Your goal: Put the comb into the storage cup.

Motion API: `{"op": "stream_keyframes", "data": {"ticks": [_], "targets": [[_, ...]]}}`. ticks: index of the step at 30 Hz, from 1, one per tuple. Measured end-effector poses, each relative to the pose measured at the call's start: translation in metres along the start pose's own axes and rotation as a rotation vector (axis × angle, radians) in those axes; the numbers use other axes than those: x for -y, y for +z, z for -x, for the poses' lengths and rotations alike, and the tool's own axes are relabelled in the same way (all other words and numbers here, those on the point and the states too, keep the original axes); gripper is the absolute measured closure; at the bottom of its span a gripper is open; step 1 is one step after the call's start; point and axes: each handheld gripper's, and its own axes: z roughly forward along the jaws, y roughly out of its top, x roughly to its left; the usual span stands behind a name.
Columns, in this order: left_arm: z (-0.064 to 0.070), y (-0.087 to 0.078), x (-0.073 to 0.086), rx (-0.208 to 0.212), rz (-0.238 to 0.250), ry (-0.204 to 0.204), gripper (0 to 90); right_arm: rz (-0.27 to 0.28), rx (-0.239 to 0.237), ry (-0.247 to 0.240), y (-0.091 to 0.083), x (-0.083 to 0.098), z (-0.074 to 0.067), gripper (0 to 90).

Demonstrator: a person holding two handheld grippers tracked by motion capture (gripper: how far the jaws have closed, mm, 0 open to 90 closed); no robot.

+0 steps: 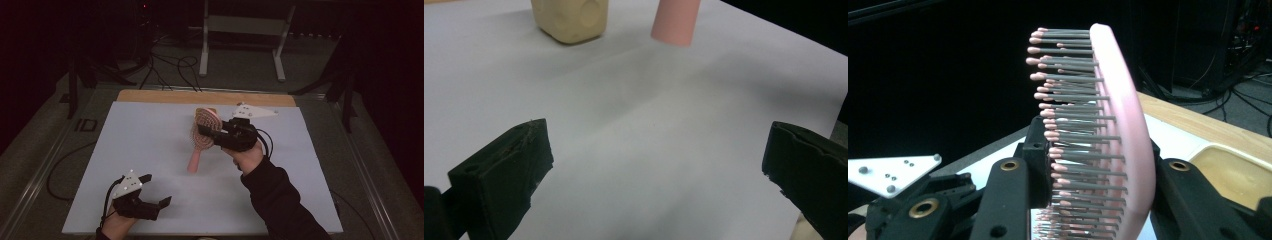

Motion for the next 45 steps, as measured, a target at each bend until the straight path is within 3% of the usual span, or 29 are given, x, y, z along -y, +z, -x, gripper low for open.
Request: {"op": "stream_keyframes", "data": {"ticks": [5,14,33,45], "targets": [[0.001,-0.002,0.004,-0.014,0.008,-0.002,0.2,0.006,0.005,-0.004,-0.001,-0.004,0.003,64.0],[0.003,-0.002,0.01,-0.026,0.014,0.049,0.2,0.023,0.015,-0.014,0.0,-0.016,0.009,64.0],[-0.001,-0.004,0.01,-0.024,0.035,0.024,0.2,0.069,0.054,-0.028,0.012,-0.048,0.028,64.0],[0.0,-0.007,0.011,-0.027,0.041,0.022,0.2,0.102,0.122,-0.046,0.017,-0.073,0.045,64.0]]}}
